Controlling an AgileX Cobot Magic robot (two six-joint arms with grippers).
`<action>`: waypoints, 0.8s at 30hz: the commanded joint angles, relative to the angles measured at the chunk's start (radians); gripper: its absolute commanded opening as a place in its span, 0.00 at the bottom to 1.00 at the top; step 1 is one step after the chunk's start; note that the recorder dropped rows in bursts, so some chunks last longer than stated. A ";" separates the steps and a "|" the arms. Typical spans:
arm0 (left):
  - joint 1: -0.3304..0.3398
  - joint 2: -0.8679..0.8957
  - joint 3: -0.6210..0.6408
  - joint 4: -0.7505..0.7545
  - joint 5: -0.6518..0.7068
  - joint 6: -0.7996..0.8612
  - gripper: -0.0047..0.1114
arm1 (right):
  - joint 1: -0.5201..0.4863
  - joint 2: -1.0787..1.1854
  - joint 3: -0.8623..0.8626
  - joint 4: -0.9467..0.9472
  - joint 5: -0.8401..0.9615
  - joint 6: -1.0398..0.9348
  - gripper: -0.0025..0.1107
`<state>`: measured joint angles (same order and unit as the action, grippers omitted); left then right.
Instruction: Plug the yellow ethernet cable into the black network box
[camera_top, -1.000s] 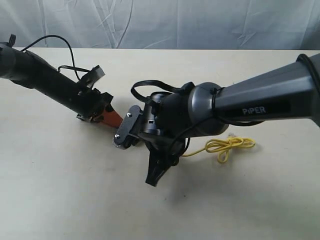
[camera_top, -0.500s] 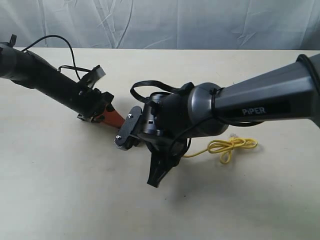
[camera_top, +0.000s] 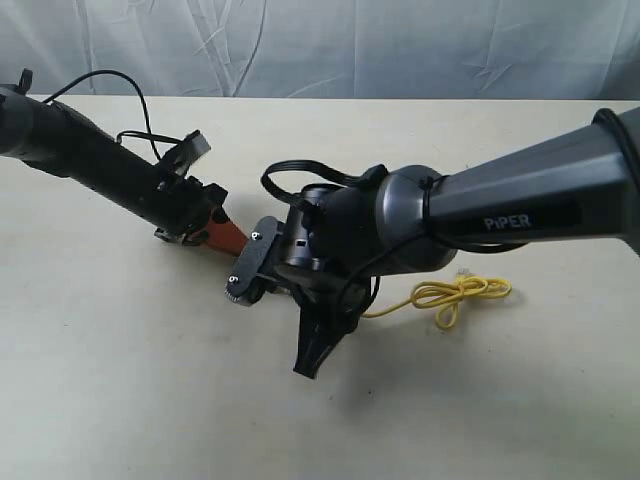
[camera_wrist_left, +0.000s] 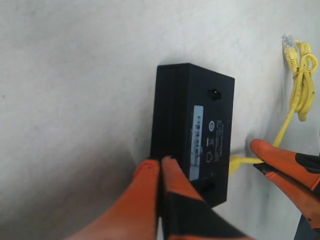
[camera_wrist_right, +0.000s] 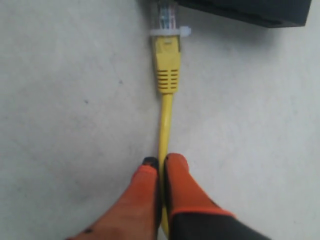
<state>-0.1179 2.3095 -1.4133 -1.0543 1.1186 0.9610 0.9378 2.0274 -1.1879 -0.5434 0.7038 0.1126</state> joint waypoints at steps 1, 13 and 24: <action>0.008 0.031 0.011 0.054 -0.038 -0.016 0.04 | 0.000 -0.009 -0.004 0.002 -0.010 -0.009 0.02; 0.008 0.031 0.011 0.059 -0.032 -0.018 0.04 | 0.000 -0.009 -0.004 -0.017 0.003 0.022 0.02; 0.008 0.031 0.011 0.061 -0.032 -0.016 0.04 | 0.000 -0.009 -0.004 -0.033 -0.004 0.044 0.02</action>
<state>-0.1179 2.3095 -1.4133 -1.0471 1.1160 0.9610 0.9378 2.0274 -1.1879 -0.5654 0.7041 0.1511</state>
